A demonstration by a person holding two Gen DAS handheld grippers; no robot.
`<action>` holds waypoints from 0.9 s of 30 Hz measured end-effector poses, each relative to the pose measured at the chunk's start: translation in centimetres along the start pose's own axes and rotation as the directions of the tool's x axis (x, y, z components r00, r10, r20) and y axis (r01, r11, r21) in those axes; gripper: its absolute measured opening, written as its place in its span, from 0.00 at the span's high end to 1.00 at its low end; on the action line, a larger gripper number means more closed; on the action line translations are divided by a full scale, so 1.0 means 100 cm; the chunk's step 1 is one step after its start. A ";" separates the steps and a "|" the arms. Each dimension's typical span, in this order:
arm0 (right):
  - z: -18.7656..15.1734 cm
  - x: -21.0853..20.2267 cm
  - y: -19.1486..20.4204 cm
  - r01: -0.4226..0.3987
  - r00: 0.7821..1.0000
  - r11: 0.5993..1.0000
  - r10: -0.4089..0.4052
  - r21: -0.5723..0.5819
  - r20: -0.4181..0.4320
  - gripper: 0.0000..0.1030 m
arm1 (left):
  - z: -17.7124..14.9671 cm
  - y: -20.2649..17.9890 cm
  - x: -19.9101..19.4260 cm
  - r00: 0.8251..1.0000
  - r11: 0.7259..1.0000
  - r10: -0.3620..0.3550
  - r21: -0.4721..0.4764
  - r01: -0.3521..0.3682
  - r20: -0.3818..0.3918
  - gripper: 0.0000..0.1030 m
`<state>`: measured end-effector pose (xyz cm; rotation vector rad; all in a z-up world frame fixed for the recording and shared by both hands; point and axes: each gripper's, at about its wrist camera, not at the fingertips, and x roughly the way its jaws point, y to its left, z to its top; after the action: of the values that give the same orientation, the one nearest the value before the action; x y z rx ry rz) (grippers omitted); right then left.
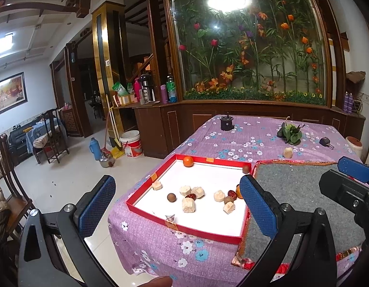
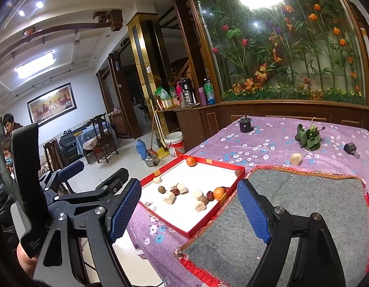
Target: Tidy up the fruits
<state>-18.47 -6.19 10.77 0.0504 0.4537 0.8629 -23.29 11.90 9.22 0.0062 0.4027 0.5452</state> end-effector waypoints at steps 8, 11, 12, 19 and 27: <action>-0.001 0.003 0.004 -0.002 1.000 1.000 0.002 -0.018 0.003 0.18 | 0.000 0.003 -0.002 1.000 1.000 -0.002 -0.006 0.002 0.004 0.00; 0.000 0.003 0.006 -0.002 1.000 1.000 0.002 -0.020 0.004 0.18 | 0.000 0.004 -0.003 1.000 1.000 -0.003 -0.006 0.003 0.004 0.00; 0.000 0.003 0.006 -0.002 1.000 1.000 0.002 -0.019 0.005 0.18 | 0.000 0.004 -0.003 1.000 1.000 -0.003 -0.006 0.003 0.005 0.00; 0.000 0.003 0.006 -0.003 1.000 1.000 0.003 -0.019 0.005 0.18 | -0.001 0.005 -0.006 1.000 1.000 -0.010 -0.008 0.010 0.005 0.00; 0.001 0.000 0.008 0.001 1.000 1.000 -0.001 -0.024 0.012 0.18 | -0.001 0.006 -0.012 1.000 1.000 0.022 -0.008 -0.022 0.020 0.00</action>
<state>-19.02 -5.66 11.03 0.0334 0.4317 0.8669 -24.55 11.77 9.64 0.0082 0.3816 0.5682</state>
